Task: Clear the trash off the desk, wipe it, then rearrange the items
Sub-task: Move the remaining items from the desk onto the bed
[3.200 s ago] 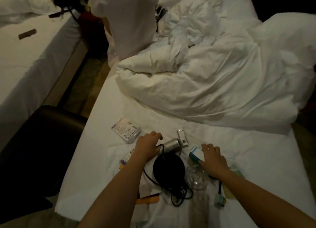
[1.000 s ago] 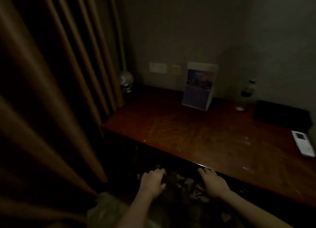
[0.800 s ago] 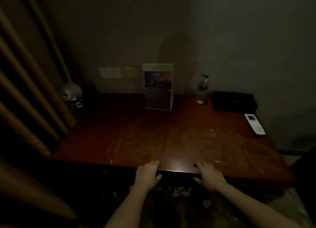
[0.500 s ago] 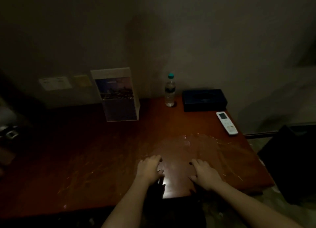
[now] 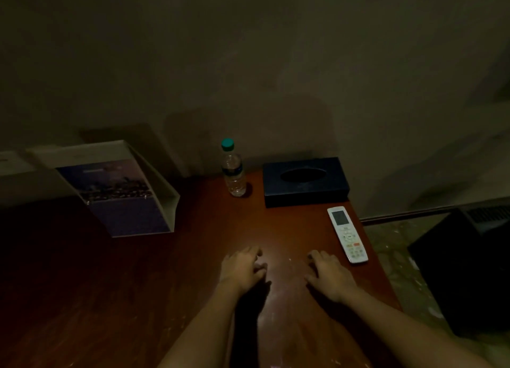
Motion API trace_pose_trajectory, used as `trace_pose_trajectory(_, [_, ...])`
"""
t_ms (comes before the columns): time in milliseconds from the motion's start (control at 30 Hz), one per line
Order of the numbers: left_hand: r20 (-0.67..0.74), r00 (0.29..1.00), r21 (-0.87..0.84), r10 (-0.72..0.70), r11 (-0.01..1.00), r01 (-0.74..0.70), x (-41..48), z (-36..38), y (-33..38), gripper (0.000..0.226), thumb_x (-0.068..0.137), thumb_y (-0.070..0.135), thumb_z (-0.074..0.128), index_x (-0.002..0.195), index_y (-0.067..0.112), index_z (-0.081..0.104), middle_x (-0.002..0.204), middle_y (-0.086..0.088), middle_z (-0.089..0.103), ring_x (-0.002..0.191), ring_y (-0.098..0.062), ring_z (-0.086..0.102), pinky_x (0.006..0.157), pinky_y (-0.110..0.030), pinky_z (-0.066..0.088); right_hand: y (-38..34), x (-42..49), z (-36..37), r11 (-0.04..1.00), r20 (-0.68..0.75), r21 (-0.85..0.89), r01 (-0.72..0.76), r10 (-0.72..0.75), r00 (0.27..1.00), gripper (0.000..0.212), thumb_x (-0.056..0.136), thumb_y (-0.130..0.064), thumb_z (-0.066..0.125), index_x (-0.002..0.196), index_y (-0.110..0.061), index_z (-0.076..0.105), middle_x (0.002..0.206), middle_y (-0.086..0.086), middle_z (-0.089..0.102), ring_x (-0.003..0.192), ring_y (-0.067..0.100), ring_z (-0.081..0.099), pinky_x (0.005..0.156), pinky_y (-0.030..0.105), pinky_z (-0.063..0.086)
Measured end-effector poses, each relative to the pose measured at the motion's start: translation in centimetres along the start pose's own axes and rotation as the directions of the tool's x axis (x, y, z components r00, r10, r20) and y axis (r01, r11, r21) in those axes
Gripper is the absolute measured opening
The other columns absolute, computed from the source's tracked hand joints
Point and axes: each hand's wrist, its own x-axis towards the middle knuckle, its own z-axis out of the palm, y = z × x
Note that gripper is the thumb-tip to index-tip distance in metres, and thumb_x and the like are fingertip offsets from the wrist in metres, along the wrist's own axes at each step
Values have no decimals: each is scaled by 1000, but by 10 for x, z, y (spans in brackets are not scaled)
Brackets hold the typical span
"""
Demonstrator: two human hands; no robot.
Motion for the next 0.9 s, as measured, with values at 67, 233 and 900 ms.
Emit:
trace_pose_trajectory(67, [27, 1000, 10, 13, 1000, -13, 18, -2, 4, 35, 92, 42, 56, 123, 30, 48, 123, 9, 57, 109, -11, 56, 93, -29, 40, 6, 12, -4, 1000, -26, -3, -10, 10, 1000, 51, 92, -40, 54, 137, -25, 35, 135, 0, 45, 121, 18, 43, 96, 32, 45])
trace_pose_trajectory(233, [56, 996, 29, 70, 997, -71, 55, -1, 16, 35, 90, 40, 58, 122, 29, 49, 124, 8, 56, 112, -12, 54, 92, -27, 39, 26, 41, -18, 997, -123, -31, -75, 71, 990, 50, 91, -39, 55, 135, -24, 36, 133, 1, 43, 119, 20, 42, 94, 32, 45])
trace_pose_trajectory(900, [88, 991, 240, 96, 964, -115, 215, -21, 90, 79, 87, 15, 64, 150, 20, 16, 150, -5, 26, 144, -28, 14, 117, -57, 1, 73, 82, -13, 848, -115, 238, -475, 510, 853, 97, 80, -34, 70, 147, -13, 3, 138, 8, 29, 129, 25, 33, 102, 35, 41])
